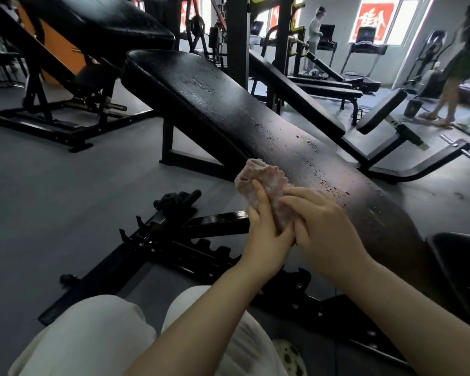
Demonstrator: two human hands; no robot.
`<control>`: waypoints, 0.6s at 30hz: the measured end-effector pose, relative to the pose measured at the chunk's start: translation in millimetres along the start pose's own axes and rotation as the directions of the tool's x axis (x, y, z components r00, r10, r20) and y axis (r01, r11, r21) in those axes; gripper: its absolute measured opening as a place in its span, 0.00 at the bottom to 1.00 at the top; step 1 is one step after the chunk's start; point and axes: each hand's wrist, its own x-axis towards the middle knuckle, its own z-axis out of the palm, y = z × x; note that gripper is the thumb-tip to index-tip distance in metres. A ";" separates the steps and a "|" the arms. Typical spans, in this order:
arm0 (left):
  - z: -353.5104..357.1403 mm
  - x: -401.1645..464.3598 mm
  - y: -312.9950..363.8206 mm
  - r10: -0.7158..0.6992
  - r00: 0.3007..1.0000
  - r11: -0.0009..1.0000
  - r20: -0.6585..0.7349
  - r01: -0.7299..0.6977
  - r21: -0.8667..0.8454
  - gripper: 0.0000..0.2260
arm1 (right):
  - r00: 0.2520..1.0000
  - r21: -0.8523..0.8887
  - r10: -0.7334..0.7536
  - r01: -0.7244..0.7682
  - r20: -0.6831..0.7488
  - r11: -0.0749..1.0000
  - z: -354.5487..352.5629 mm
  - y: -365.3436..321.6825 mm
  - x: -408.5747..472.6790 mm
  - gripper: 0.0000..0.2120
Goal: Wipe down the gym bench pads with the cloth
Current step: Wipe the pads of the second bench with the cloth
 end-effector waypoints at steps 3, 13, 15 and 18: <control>-24.7 -2.8 -4.2 0.017 0.988 1.000 0.155 -0.014 -0.022 0.37 | 1.000 -0.195 -0.007 0.007 -0.002 0.981 12.8 -9.4 -11.3 0.21; -78.2 8.3 -0.7 0.024 0.972 0.993 0.235 -0.050 0.108 0.34 | 0.989 -0.588 0.082 -0.142 -0.127 0.797 94.5 -31.4 -8.1 0.24; -82.8 9.3 1.1 0.051 0.979 0.982 0.197 -0.085 0.170 0.34 | 0.991 -0.608 0.054 -0.119 -0.124 0.785 96.6 -27.1 -2.8 0.21; -83.7 12.8 -1.8 0.086 0.989 0.935 0.117 -0.121 0.333 0.34 | 0.996 -0.625 -0.014 -0.047 -0.093 0.779 88.3 -12.8 3.3 0.22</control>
